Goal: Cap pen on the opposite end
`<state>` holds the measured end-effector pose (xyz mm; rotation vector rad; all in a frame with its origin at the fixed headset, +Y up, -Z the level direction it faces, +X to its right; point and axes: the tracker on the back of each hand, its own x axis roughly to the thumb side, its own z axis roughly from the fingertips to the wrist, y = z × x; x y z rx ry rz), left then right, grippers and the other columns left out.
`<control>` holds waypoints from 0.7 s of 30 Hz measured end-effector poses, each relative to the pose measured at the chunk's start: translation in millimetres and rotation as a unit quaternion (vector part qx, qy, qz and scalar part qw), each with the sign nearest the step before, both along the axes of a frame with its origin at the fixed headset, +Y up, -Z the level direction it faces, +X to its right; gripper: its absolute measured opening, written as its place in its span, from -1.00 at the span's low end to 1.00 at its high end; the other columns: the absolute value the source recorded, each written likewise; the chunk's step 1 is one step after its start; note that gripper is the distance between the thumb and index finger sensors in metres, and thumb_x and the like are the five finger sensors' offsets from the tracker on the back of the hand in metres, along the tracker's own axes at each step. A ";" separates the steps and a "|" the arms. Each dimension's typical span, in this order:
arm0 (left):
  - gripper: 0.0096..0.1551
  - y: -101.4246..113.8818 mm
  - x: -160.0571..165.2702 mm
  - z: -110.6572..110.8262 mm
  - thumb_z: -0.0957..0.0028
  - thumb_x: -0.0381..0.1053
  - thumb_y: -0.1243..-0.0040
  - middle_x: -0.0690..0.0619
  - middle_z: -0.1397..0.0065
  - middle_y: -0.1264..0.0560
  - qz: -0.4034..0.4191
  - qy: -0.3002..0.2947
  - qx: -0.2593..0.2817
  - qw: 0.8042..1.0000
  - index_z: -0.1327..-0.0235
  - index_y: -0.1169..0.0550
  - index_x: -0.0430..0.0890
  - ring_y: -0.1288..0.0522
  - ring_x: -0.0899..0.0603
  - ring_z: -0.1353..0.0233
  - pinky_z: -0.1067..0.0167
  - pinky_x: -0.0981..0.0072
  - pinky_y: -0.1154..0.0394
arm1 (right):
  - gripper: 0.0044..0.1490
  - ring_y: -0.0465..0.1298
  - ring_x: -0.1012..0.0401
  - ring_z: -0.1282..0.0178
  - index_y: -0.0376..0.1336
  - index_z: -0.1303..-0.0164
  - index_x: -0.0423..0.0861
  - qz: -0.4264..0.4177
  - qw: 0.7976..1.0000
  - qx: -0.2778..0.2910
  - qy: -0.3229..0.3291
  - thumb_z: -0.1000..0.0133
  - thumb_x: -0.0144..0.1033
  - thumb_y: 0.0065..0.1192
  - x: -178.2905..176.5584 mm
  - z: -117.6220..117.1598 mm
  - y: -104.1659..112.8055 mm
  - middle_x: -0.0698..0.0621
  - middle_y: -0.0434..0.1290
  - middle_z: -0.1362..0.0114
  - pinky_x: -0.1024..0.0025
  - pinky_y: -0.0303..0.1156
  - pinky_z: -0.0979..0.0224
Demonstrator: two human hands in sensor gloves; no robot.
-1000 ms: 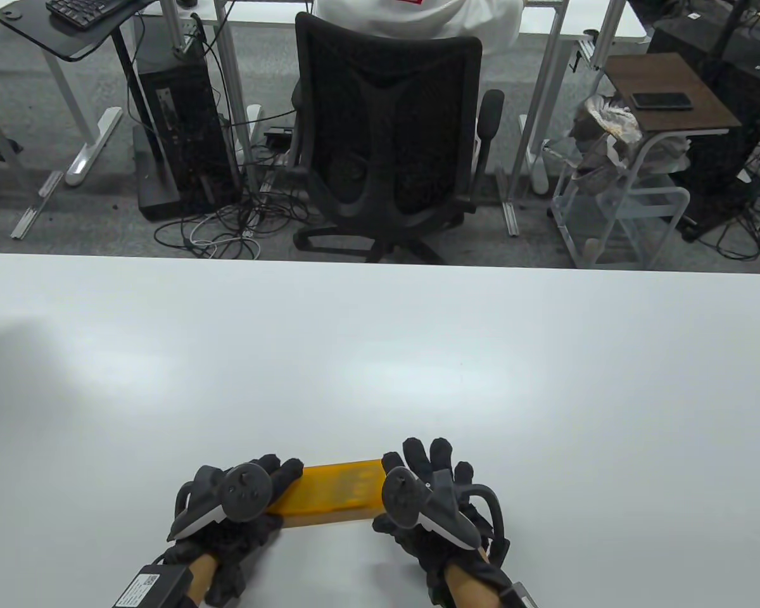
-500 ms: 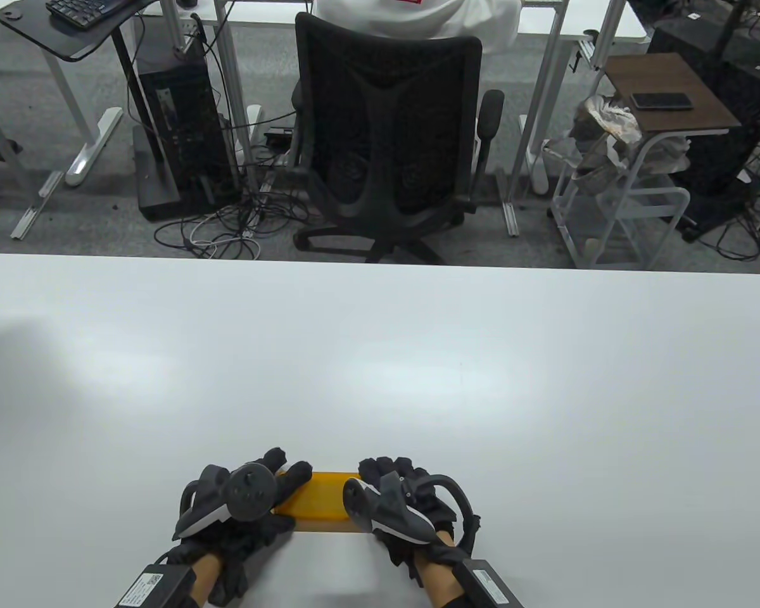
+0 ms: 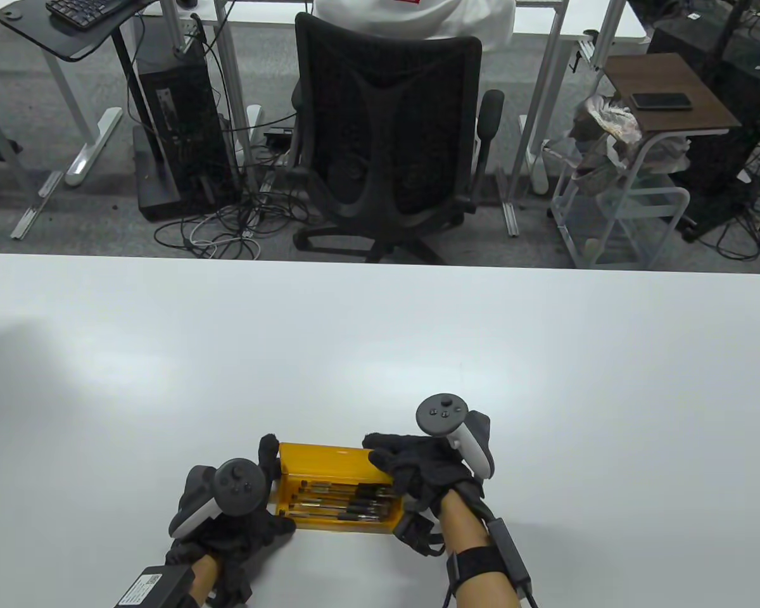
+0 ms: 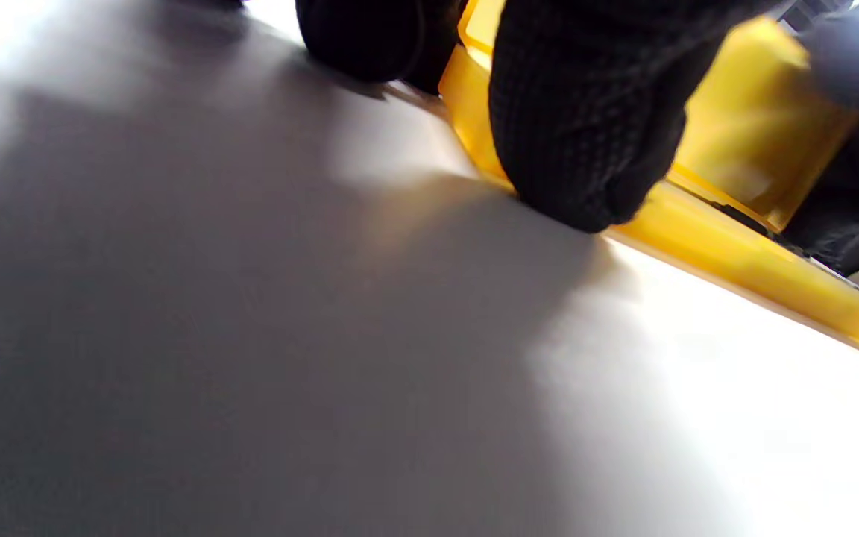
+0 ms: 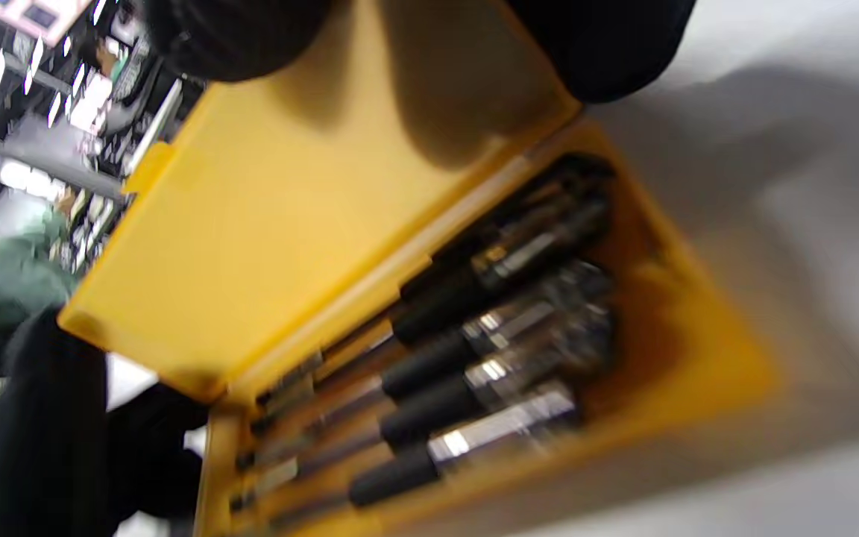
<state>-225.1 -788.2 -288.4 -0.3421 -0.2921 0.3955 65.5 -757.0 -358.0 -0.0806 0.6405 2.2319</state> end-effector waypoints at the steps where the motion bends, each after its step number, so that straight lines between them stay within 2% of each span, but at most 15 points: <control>1: 0.58 0.0 0.3 1.0 0.01 0.00 -0.51 -0.13 -0.78 -0.08 -0.002 -0.004 0.000 1.000 -0.40 0.56 0.01 -0.24 -0.17 -0.44 -0.59 -0.40 0.10 | -0.35 0.46 -0.12 -0.41 0.43 -0.31 0.23 0.018 1.000 0.013 -0.006 0.03 -0.09 0.11 -3.0 -4.4 -1.5 -0.10 0.57 -0.37 -0.01 0.40 -0.34; 2: 0.51 0.2 1.3 1.4 0.01 0.00 -0.51 -0.17 -0.78 -0.07 -0.005 -0.008 0.001 1.000 -0.44 0.49 0.13 -0.23 -0.19 -0.45 -0.59 -0.42 0.10 | -0.35 0.48 -0.11 -0.37 0.44 -0.28 0.24 0.032 0.999 0.018 -0.011 0.04 -0.09 0.11 -5.3 -6.7 -2.4 -0.08 0.59 -0.33 0.01 0.42 -0.32; 3: 0.39 -0.4 2.2 1.0 0.01 0.01 -0.49 -0.19 -0.79 -0.05 -0.010 -0.009 -0.002 1.000 -0.55 0.33 0.15 -0.22 -0.19 -0.45 -0.58 -0.43 0.11 | -0.36 0.49 -0.11 -0.34 0.45 -0.27 0.24 0.038 0.999 0.025 -0.013 0.04 -0.10 0.11 -7.0 -7.6 -3.1 -0.07 0.59 -0.31 0.03 0.42 -0.29; 5: 0.18 -0.8 2.8 -1.0 0.05 0.04 -0.48 -0.16 -0.79 -0.04 -0.022 -0.007 -0.008 1.000 -0.68 0.01 0.04 -0.21 -0.16 -0.44 -0.56 -0.44 0.13 | -0.36 0.49 -0.11 -0.32 0.46 -0.26 0.24 0.050 0.998 0.035 -0.018 0.04 -0.09 0.10 -9.2 -7.5 -3.3 -0.07 0.59 -0.30 0.04 0.43 -0.27; 6: 0.11 -0.4 3.4 -1.4 0.06 0.05 -0.48 -0.16 -0.78 -0.05 -0.023 -0.009 -0.007 1.000 -0.67 -0.09 0.03 -0.22 -0.16 -0.43 -0.55 -0.45 0.12 | -0.36 0.49 -0.11 -0.32 0.46 -0.27 0.23 0.062 0.997 0.039 -0.018 0.03 -0.10 0.10 -10.4 -6.6 -2.4 -0.07 0.59 -0.30 0.04 0.44 -0.26; 7: 0.11 1.2 5.6 -1.7 0.08 0.05 -0.50 -0.17 -0.77 -0.08 -0.029 -0.005 0.003 1.000 -0.67 -0.12 0.01 -0.24 -0.17 -0.42 -0.53 -0.48 0.10 | -0.36 0.49 -0.11 -0.33 0.45 -0.28 0.24 0.085 0.995 0.049 -0.013 0.03 -0.09 0.10 -11.8 -4.8 0.4 -0.06 0.58 -0.31 0.05 0.44 -0.27; 8: 0.11 2.2 6.6 -1.2 0.11 0.05 -0.51 -0.18 -0.76 -0.10 -0.035 -0.003 0.009 0.999 -0.66 -0.14 0.00 -0.26 -0.18 -0.41 -0.52 -0.51 0.07 | -0.34 0.46 -0.12 -0.38 0.43 -0.31 0.23 0.103 0.993 0.061 -0.012 0.02 -0.08 0.09 -13.3 -2.9 2.8 -0.06 0.56 -0.35 0.00 0.40 -0.35; 11: 0.12 4.8 10.1 0.1 0.14 0.07 -0.53 -0.20 -0.74 -0.15 -0.050 0.001 0.025 0.998 -0.65 -0.16 -0.02 -0.30 -0.21 -0.40 -0.48 -0.55 0.03 | -0.24 0.33 -0.12 -0.54 0.28 -0.47 0.18 0.179 0.973 0.145 -0.013 0.03 -0.03 0.13 -14.3 10.9 20.2 -0.04 0.42 -0.54 -0.07 0.33 -0.45; 13: 0.12 6.0 12.3 1.7 0.14 0.08 -0.53 -0.20 -0.73 -0.19 -0.057 0.008 0.031 0.998 -0.64 -0.18 -0.03 -0.31 -0.22 -0.40 -0.48 -0.56 0.02 | -0.21 0.30 -0.12 -0.54 0.27 -0.48 0.10 0.198 0.953 0.225 -0.031 0.04 -0.04 0.22 -9.7 28.1 39.2 -0.06 0.38 -0.56 -0.10 0.32 -0.44; 15: 0.12 6.5 13.0 1.9 0.15 0.09 -0.54 -0.21 -0.72 -0.20 -0.060 0.010 0.035 0.998 -0.64 -0.19 -0.04 -0.32 -0.23 -0.39 -0.47 -0.56 0.01 | -0.23 0.40 -0.09 -0.43 0.31 -0.44 0.04 0.214 0.935 0.281 -0.028 0.05 -0.07 0.31 -8.6 43.8 50.5 -0.05 0.44 -0.47 -0.05 0.37 -0.39; 17: 0.12 6.3 13.3 2.0 0.15 0.09 -0.54 -0.21 -0.72 -0.20 -0.060 0.012 0.036 0.997 -0.64 -0.19 -0.04 -0.32 -0.23 -0.39 -0.47 -0.56 0.00 | -0.35 0.57 0.03 -0.18 0.44 -0.27 0.04 0.244 0.925 0.291 0.028 0.07 -0.10 0.38 -15.9 55.9 49.6 -0.01 0.59 -0.27 0.05 0.49 -0.24; 18: 0.12 5.6 12.3 1.6 0.14 0.09 -0.54 -0.22 -0.72 -0.20 -0.056 0.013 0.033 0.998 -0.64 -0.19 -0.04 -0.32 -0.23 -0.40 -0.47 -0.56 0.01 | -0.41 0.60 0.05 -0.11 0.48 -0.19 0.05 0.264 0.922 0.273 0.072 0.08 -0.11 0.40 -24.2 61.4 41.6 0.00 0.63 -0.19 0.06 0.52 -0.19; 19: 0.11 5.4 12.0 1.7 0.14 0.09 -0.54 -0.21 -0.72 -0.20 -0.053 0.014 0.031 0.998 -0.64 -0.19 -0.03 -0.31 -0.23 -0.40 -0.48 -0.56 0.01 | -0.43 0.61 0.06 -0.07 0.51 -0.14 0.04 0.279 0.917 0.271 0.083 0.09 -0.11 0.42 -29.0 64.9 36.8 0.01 0.65 -0.14 0.07 0.53 -0.17; 21: 0.12 5.0 11.4 1.8 0.13 0.09 -0.54 -0.20 -0.72 -0.19 -0.049 0.015 0.028 0.998 -0.64 -0.18 -0.03 -0.30 -0.23 -0.40 -0.48 -0.56 0.02 | -0.44 0.62 0.07 -0.08 0.53 -0.11 0.06 0.350 0.884 0.284 0.124 0.11 -0.12 0.45 -44.4 69.9 23.9 0.02 0.67 -0.13 0.07 0.53 -0.17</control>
